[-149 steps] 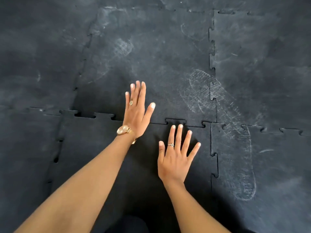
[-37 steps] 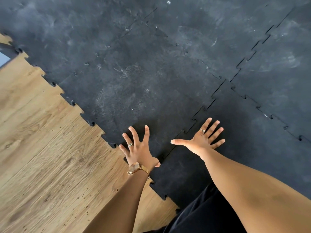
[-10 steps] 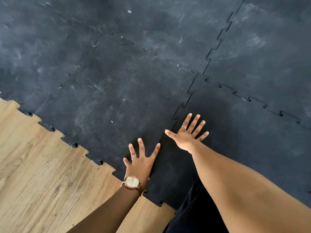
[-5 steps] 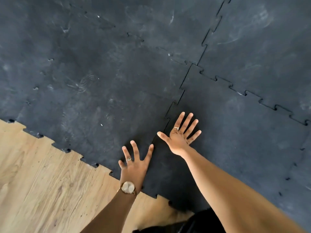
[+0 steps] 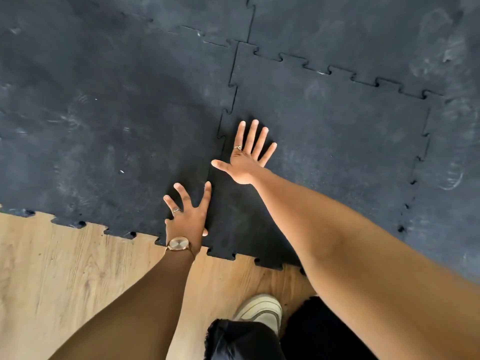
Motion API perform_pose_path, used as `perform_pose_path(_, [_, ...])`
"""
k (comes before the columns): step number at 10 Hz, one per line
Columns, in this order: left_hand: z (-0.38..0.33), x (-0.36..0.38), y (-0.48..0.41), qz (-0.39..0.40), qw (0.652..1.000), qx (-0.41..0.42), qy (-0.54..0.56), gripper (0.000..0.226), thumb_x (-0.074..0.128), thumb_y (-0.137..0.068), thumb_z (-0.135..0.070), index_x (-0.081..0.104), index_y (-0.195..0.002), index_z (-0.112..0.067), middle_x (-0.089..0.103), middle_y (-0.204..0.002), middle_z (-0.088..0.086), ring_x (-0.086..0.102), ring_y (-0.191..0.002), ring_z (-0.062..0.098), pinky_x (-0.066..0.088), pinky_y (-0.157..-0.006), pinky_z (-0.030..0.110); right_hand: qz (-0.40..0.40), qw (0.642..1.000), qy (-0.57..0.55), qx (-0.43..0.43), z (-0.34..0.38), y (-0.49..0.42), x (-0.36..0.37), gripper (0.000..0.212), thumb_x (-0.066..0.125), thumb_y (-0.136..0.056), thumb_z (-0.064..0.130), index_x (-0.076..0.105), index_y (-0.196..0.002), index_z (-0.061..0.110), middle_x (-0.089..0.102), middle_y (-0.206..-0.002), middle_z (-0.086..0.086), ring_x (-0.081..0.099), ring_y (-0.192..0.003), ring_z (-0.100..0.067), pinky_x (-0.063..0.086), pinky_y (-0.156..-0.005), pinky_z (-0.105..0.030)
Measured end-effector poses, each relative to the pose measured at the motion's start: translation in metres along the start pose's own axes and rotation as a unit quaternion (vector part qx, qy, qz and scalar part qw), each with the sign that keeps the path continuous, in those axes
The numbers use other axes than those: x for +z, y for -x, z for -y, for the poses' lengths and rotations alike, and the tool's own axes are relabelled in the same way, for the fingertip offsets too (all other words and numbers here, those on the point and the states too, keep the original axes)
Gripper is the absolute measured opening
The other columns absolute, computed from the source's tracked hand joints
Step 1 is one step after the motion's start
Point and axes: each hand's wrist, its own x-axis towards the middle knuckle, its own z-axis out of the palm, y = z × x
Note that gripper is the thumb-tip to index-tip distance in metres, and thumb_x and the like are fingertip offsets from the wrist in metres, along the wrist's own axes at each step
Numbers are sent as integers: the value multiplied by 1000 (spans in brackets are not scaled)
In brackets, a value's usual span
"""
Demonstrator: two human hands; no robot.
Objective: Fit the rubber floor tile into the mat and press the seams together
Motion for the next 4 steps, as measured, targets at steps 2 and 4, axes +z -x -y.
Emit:
perform_pose_path(2, [-2,-14,10,31,999,-13,-12,114,71,-86,-23,-24,-146,-40,-21,-155,25,7,-142,53,49,-90,51,-85,987,129,-49,-47,57,-5,78,35,-100,41,-14,-150,7,-27,-157,-8,-29,-141,-34,-6,-114,-61])
perform_pose_path(4, [-71,-98,55,28,992,74,-96,60,53,-90,-6,29,-145,-15,51,-135,15,45,-126,34,45,-92,43,-175,971,161,37,-113,174,-61,71,30,-100,26,-13,-149,0,-21,-159,-11,-22,-145,-31,-4,-117,-55])
